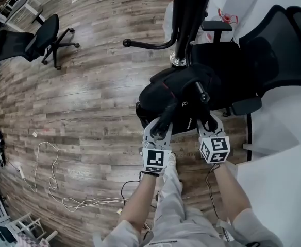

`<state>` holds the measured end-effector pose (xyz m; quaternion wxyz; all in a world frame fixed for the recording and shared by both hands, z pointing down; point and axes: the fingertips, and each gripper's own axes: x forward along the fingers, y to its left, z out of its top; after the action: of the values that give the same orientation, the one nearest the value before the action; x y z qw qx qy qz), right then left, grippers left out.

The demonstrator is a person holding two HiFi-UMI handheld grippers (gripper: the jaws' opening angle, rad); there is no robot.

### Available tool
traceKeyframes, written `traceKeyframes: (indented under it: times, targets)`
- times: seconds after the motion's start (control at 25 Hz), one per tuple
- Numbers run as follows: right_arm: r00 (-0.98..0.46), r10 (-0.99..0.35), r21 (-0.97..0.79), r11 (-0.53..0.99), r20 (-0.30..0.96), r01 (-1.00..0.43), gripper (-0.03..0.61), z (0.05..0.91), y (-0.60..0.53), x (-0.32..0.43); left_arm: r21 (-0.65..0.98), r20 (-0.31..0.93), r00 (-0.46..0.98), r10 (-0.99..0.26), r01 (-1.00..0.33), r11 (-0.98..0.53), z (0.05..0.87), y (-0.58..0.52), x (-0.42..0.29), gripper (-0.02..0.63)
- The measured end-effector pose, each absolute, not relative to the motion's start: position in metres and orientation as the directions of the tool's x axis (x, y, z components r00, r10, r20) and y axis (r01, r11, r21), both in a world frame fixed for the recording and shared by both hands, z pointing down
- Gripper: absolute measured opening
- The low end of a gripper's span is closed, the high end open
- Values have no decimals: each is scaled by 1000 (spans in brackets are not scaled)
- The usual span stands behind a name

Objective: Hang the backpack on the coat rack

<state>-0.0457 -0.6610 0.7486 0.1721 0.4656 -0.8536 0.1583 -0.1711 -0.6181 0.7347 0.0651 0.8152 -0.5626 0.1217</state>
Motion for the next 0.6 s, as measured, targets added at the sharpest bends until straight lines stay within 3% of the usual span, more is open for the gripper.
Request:
traceKeyframes:
  times: [0.4, 0.6]
  targets:
    - [-517, -743, -178, 492, 425, -852, 142, 714, -564, -3, 83, 298, 241, -924, -971, -226, 710, -521, -191, 131]
    - [-550, -768, -208, 509, 328, -835, 129, 634, -505, 24, 82, 235, 246, -940, -969, -233, 630, -460, -173, 53]
